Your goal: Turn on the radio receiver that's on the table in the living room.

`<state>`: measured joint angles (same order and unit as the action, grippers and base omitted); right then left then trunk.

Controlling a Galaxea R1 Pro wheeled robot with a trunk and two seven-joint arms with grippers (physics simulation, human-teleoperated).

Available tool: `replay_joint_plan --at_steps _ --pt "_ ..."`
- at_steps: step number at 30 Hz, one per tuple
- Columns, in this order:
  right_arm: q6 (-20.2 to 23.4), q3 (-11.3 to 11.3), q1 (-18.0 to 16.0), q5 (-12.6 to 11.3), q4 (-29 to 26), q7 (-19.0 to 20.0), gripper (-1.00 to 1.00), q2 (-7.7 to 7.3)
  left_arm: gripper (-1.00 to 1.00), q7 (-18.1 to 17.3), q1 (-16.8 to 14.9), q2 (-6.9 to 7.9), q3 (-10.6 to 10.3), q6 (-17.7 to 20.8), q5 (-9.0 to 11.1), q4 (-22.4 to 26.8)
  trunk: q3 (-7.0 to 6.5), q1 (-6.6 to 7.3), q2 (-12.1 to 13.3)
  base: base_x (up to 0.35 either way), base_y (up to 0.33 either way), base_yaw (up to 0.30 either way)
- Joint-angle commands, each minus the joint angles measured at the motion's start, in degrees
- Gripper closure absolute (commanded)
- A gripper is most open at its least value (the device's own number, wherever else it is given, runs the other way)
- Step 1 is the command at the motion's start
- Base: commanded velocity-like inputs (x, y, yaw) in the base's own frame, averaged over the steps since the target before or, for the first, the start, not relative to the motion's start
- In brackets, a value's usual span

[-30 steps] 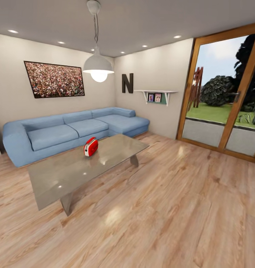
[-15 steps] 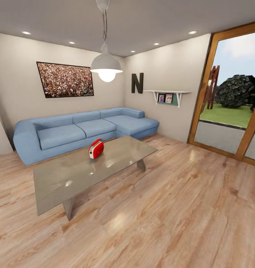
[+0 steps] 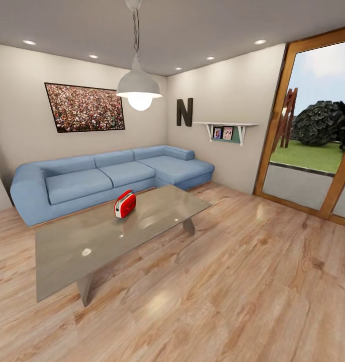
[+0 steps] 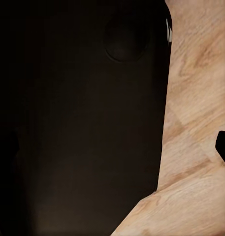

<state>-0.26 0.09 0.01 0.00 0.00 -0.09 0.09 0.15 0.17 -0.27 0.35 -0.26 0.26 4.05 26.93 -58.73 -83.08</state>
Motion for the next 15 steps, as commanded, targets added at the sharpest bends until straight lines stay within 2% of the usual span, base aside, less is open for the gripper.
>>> replay_joint_plan --at_steps 1,6,15 --pt "0.0 0.0 0.01 0.0 0.0 0.0 -1.0 0.0 -1.0 0.01 -0.02 0.0 0.0 0.0 0.0 0.0 0.0 0.0 0.0 0.006 -0.003 0.0" --pt "0.0 0.05 0.0 0.0 0.0 0.0 -1.0 0.0 -1.0 0.01 0.0 0.0 -0.06 0.0 0.0 0.0 0.0 0.0 0.0 0.054 -0.027 0.0" --pt "0.0 0.09 0.01 0.0 0.0 0.0 -1.0 0.0 -1.0 0.02 -0.01 0.0 -0.07 0.0 0.0 0.01 0.0 0.0 0.0 0.221 -0.151 0.0"
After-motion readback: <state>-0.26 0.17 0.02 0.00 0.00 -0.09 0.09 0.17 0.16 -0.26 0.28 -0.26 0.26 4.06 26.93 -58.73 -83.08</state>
